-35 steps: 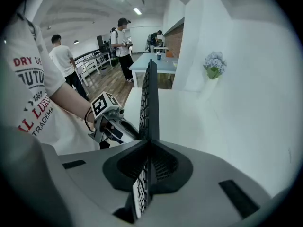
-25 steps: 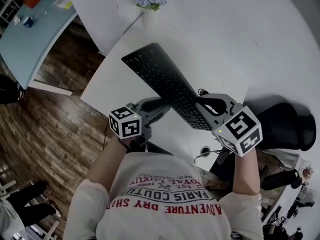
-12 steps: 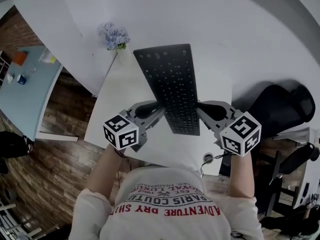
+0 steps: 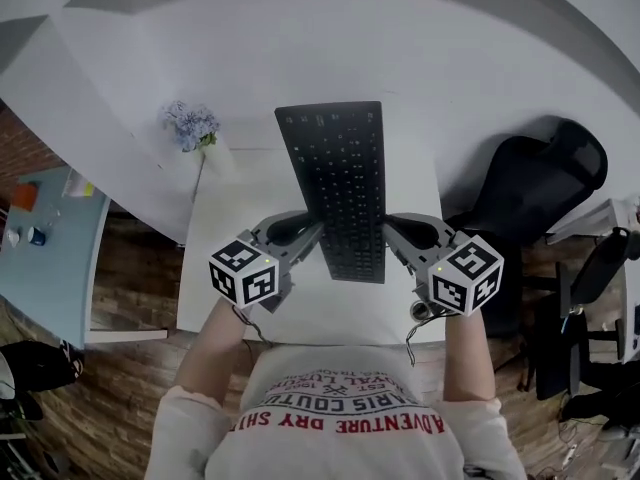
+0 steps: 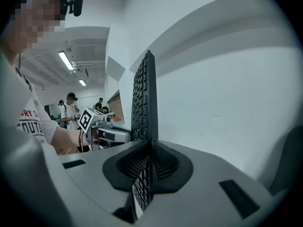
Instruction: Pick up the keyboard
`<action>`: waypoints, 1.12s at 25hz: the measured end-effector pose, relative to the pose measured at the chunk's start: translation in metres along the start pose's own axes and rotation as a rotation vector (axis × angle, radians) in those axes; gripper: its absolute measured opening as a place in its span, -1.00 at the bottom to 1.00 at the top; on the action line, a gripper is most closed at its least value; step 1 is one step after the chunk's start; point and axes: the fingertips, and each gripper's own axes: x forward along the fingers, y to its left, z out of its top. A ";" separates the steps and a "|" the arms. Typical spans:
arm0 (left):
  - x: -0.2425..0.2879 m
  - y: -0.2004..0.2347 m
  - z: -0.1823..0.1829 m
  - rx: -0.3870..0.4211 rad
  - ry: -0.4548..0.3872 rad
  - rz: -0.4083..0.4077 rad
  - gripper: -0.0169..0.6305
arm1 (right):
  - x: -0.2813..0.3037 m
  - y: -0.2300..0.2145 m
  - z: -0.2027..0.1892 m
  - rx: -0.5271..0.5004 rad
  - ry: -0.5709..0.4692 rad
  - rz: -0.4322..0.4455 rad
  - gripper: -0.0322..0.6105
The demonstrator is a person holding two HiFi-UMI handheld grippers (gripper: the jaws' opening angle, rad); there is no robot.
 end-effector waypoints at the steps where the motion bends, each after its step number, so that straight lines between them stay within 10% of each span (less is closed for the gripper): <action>1: -0.001 0.003 0.001 0.004 0.010 -0.008 -0.65 | 0.003 0.001 -0.001 0.015 -0.005 -0.012 -0.77; 28: -0.011 0.003 0.003 0.025 0.030 -0.017 -0.66 | 0.005 0.010 -0.006 0.092 -0.029 -0.120 -0.77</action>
